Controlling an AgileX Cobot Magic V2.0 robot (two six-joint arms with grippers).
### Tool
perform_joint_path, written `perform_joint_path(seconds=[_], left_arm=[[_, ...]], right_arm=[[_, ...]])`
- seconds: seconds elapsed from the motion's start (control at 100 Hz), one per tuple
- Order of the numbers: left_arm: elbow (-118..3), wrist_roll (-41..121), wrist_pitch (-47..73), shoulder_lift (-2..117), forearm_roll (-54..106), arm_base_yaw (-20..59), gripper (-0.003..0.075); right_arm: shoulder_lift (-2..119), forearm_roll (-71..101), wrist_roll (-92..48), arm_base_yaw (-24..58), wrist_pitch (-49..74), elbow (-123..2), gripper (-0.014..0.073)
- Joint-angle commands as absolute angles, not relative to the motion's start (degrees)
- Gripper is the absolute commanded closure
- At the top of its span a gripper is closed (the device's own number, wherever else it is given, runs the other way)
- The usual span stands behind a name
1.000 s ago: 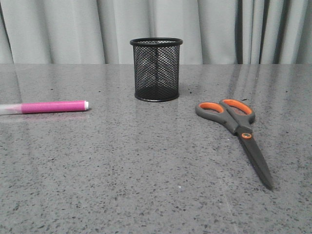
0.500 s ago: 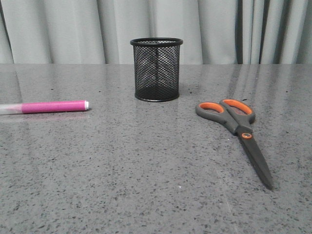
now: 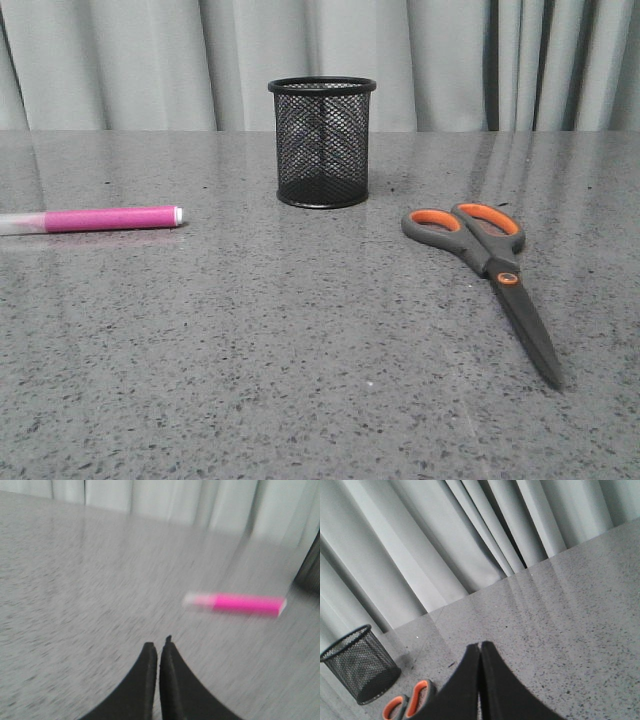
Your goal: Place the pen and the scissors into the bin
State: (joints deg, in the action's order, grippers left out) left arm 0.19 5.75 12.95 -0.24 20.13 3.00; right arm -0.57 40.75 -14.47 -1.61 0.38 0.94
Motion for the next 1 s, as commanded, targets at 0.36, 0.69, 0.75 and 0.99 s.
perform_joint_path(seconds=[0.36,0.69,0.75,0.99], left_arm=[[0.7,5.7,-4.5,-2.0,64.5,2.9,0.0706],[-20.2,7.4,17.8,9.6,38.8,2.9,0.0323],[-25.5,12.1,22.4,15.4,36.2,2.9,0.0382],[-43.9,26.9,44.1,39.3,32.9,2.9,0.0547]], right_arm=[[-1.9,48.2,-14.4,-1.5,0.0,-2.6,0.0653],[5.8,47.5,-21.1,-0.9,16.8,-16.1,0.0267],[9.1,47.5,-23.2,-0.9,17.4,-17.4,0.0268],[11.0,47.4,-26.1,1.2,17.5,-18.2,0.0271]])
